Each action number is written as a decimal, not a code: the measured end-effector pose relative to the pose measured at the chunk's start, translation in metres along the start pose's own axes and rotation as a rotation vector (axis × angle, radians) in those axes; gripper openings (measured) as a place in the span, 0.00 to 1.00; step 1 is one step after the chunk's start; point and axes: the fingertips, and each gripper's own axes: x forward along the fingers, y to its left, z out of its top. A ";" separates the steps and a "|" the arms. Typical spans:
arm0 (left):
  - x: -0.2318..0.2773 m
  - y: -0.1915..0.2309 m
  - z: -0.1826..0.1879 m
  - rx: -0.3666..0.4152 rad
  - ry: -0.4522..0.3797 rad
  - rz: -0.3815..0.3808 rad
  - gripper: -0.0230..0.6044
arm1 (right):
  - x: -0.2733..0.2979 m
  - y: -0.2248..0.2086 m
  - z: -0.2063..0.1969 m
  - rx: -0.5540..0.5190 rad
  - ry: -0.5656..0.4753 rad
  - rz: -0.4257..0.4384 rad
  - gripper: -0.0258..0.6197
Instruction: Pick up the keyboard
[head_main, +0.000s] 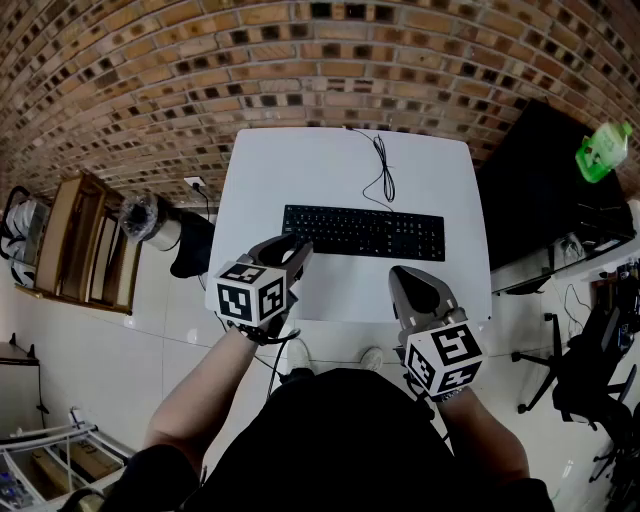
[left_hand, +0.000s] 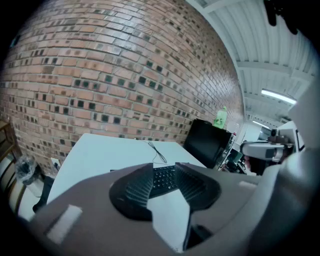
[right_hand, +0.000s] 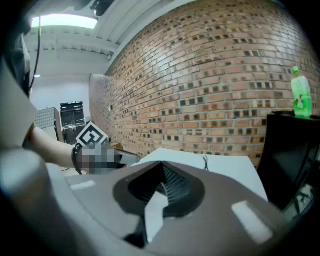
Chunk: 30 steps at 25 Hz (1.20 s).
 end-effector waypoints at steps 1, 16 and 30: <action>0.004 0.012 -0.004 -0.026 0.013 0.009 0.28 | 0.001 0.000 0.000 -0.003 0.002 -0.002 0.04; 0.078 0.131 -0.061 -0.220 0.274 0.089 0.57 | 0.006 -0.002 -0.009 -0.006 0.057 -0.040 0.04; 0.115 0.151 -0.096 -0.281 0.419 0.036 0.49 | 0.013 -0.002 -0.011 0.011 0.085 -0.061 0.04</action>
